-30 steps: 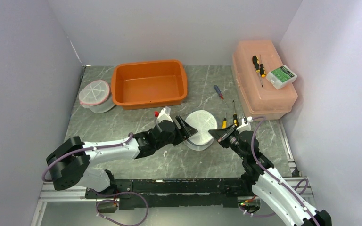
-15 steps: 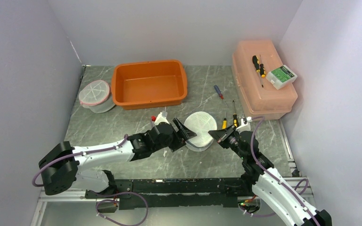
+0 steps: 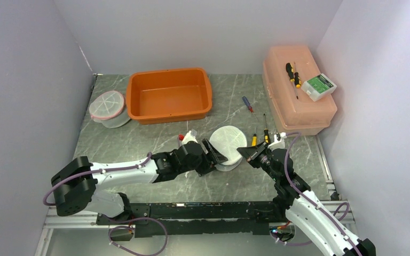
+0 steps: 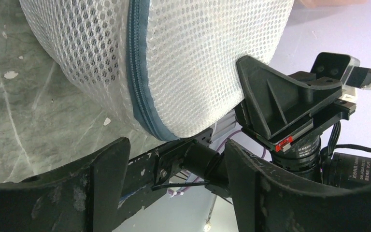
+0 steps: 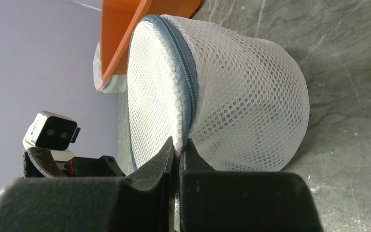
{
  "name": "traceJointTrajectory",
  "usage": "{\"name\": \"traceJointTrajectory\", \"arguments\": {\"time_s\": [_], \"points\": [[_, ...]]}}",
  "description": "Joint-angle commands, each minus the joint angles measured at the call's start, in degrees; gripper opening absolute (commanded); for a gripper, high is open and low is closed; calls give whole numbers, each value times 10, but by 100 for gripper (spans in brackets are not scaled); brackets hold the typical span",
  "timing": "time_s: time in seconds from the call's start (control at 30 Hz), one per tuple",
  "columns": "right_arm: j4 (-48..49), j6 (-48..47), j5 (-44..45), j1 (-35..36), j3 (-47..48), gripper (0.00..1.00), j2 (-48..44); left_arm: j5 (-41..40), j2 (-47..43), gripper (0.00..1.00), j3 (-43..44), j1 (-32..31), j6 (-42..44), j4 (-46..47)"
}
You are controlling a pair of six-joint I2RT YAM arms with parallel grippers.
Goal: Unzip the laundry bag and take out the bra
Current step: Unzip the laundry bag at the center of the board.
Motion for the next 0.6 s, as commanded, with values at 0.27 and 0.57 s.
{"name": "traceJointTrajectory", "arguments": {"time_s": [0.27, 0.57], "points": [[13, -4, -12, 1, 6, 0, 1, -55, 29, 59, 45, 21, 30, 14], [13, -18, -26, 2, 14, 0, 5, -33, 59, 39, 53, 39, 50, 29]]}}
